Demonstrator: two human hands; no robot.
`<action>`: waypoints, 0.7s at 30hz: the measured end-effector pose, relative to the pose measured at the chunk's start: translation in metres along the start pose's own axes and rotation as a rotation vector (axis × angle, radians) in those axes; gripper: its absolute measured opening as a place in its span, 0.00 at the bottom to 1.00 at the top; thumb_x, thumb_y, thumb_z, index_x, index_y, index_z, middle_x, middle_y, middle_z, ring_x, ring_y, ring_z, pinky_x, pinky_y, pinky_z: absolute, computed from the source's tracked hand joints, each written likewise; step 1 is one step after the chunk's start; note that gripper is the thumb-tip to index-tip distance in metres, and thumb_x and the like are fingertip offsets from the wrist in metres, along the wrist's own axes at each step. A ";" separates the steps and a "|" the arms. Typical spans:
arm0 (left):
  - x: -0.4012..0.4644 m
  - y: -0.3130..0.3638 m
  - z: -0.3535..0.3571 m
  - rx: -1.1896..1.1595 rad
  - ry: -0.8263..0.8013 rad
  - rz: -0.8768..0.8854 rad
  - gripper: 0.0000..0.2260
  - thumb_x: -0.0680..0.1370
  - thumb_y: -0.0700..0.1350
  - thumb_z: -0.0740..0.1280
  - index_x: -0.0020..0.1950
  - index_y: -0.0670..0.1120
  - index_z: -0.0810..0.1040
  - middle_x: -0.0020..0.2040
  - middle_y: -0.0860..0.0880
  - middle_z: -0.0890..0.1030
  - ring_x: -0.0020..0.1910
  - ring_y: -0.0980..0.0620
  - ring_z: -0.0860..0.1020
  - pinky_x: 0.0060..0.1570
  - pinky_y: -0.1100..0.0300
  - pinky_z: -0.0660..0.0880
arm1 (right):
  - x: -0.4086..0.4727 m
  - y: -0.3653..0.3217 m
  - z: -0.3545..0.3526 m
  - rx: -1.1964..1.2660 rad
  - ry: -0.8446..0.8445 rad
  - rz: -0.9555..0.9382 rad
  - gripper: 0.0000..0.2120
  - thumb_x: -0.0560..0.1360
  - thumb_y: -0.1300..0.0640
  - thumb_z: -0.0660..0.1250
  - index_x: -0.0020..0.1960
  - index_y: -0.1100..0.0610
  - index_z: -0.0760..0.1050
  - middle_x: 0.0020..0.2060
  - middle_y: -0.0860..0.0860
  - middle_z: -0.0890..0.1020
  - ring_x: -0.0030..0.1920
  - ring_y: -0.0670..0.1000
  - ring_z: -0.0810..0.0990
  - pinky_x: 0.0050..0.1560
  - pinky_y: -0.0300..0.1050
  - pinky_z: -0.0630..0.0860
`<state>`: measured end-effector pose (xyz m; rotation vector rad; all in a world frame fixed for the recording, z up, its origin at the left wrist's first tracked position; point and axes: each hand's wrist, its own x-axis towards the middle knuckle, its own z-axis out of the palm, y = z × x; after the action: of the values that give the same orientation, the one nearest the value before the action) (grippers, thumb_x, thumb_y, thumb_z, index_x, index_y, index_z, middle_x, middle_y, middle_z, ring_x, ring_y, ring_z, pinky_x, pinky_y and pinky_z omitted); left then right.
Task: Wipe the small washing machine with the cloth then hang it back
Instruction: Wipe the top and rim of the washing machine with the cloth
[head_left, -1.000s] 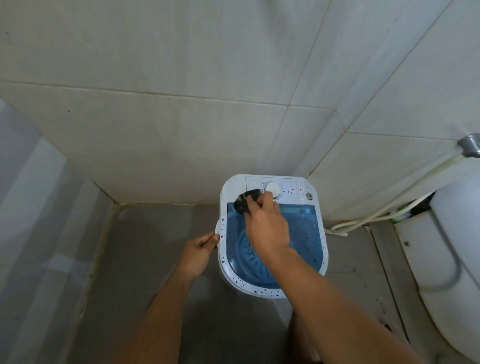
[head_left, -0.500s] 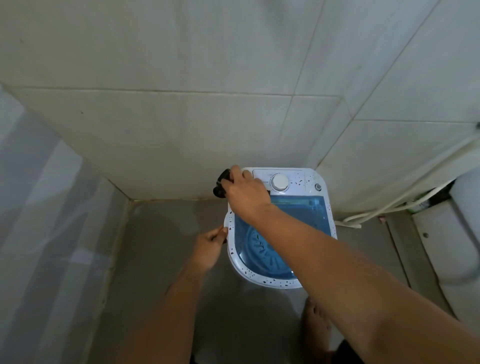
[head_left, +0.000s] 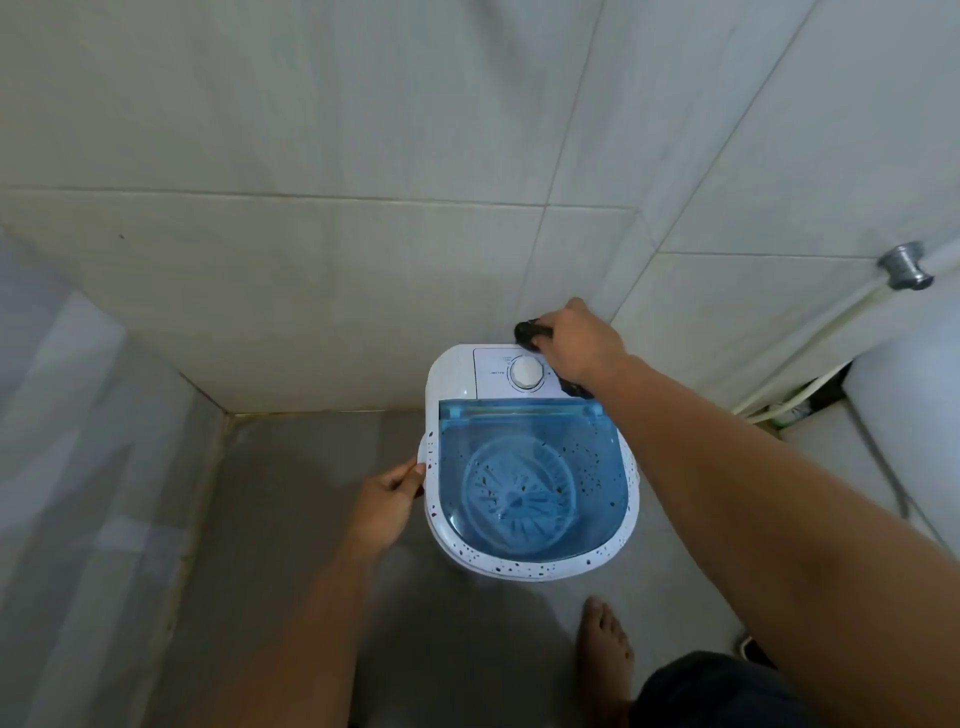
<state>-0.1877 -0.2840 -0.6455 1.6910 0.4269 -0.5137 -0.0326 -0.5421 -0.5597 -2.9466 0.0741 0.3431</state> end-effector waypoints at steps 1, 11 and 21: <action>0.001 -0.001 -0.001 0.007 -0.007 -0.009 0.14 0.83 0.46 0.63 0.67 0.49 0.80 0.55 0.49 0.86 0.53 0.58 0.83 0.62 0.58 0.73 | -0.005 0.012 0.003 0.025 0.036 0.016 0.15 0.82 0.49 0.63 0.67 0.49 0.78 0.59 0.58 0.71 0.53 0.61 0.79 0.52 0.52 0.77; -0.002 0.003 -0.002 0.000 -0.025 -0.006 0.13 0.83 0.46 0.63 0.66 0.51 0.79 0.55 0.52 0.85 0.46 0.66 0.81 0.54 0.67 0.73 | -0.069 0.053 0.040 -0.153 0.256 -0.281 0.17 0.77 0.55 0.72 0.65 0.54 0.80 0.54 0.58 0.77 0.47 0.62 0.79 0.36 0.53 0.79; -0.003 0.003 -0.001 0.026 -0.008 -0.014 0.12 0.82 0.49 0.64 0.65 0.54 0.80 0.46 0.61 0.85 0.48 0.66 0.82 0.62 0.60 0.70 | -0.012 0.012 0.011 -0.097 0.124 -0.065 0.14 0.83 0.51 0.61 0.63 0.54 0.78 0.59 0.57 0.71 0.56 0.62 0.75 0.51 0.54 0.75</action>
<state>-0.1884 -0.2837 -0.6416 1.7120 0.4283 -0.5379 -0.0478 -0.5512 -0.5689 -3.0553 -0.0230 0.1592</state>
